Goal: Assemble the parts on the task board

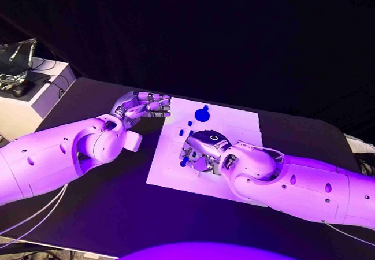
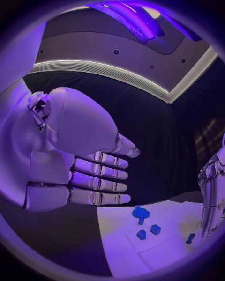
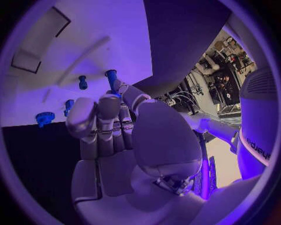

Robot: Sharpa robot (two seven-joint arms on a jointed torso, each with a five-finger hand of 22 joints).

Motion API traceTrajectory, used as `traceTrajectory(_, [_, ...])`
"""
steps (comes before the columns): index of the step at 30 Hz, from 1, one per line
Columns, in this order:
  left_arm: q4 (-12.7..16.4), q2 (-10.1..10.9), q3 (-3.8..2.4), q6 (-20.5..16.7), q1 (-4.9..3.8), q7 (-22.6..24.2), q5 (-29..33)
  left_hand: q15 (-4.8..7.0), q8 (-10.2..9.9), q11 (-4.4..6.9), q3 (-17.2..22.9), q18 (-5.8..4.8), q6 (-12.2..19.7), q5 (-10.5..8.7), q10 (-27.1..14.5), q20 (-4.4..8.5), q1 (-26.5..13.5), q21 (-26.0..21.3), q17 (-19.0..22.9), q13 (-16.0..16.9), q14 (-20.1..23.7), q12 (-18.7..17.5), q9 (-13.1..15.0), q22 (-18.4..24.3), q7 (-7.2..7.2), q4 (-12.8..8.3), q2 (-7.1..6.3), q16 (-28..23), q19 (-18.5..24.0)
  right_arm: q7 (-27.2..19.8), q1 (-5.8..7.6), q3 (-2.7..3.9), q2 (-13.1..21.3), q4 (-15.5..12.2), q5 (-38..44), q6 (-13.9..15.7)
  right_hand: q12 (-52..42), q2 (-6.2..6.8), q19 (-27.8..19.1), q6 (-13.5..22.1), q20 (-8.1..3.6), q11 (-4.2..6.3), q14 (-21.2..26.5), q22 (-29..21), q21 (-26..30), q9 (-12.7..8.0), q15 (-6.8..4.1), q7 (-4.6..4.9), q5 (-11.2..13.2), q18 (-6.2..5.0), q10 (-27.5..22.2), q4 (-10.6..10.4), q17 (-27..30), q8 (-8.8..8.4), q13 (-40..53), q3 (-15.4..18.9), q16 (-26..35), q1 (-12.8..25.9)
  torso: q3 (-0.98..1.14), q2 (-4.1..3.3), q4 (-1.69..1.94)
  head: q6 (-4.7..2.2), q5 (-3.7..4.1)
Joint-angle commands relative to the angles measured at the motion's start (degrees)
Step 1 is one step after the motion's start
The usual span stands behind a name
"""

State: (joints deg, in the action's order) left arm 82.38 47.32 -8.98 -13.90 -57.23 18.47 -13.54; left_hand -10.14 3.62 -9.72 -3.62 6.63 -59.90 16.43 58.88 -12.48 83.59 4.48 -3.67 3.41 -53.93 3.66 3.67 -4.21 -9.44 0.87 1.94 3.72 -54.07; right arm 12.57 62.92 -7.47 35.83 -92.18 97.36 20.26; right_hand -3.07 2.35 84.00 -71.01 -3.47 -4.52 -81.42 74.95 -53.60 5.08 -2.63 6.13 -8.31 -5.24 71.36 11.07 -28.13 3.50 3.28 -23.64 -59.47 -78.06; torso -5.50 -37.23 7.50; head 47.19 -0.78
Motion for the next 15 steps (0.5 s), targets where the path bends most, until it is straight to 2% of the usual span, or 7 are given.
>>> traceTrajectory(1, [0.1,0.0,-0.05,0.7,-0.01,0.3,0.0,-0.08,0.0,-0.07,-0.4,0.83,0.3,-0.13,-0.5,-0.30,0.4,-0.2,0.1,0.0,0.3,0.0,0.0,0.1,-0.09,0.1,-0.07,0.0,0.1,0.2,-0.37,-0.01,-0.3,0.2,1.5,-1.1,-0.4,-0.62,0.0,0.0,-0.37,2.37,0.0,6.8,-0.2,0.1,-0.41,0.21,0.0,-0.44,4.7,0.1,0.1,0.25,0.3,-0.2,-0.4,-0.2,-0.03,-0.01,0.04,0.15,0.01])
traceTrajectory(15, [0.0,-0.1,-0.05,0.8,-0.01,0.3,0.0,-0.09,0.0,-0.08,-0.4,0.87,0.3,-0.15,-0.5,-0.33,0.3,-0.2,0.1,0.0,0.3,0.0,0.0,0.1,-0.10,0.0,0.03,0.0,0.1,0.5,-1.12,-0.09,-1.2,1.4,2.5,-1.9,-0.4,-0.60,-0.2,0.2,-0.32,2.28,0.1,6.7,0.3,0.0,-0.35,0.28,-0.2,-0.53,4.4,0.0,0.2,0.21,0.3,-0.2,-0.2,-0.1,-0.10,-0.03,0.01,0.35,0.04])
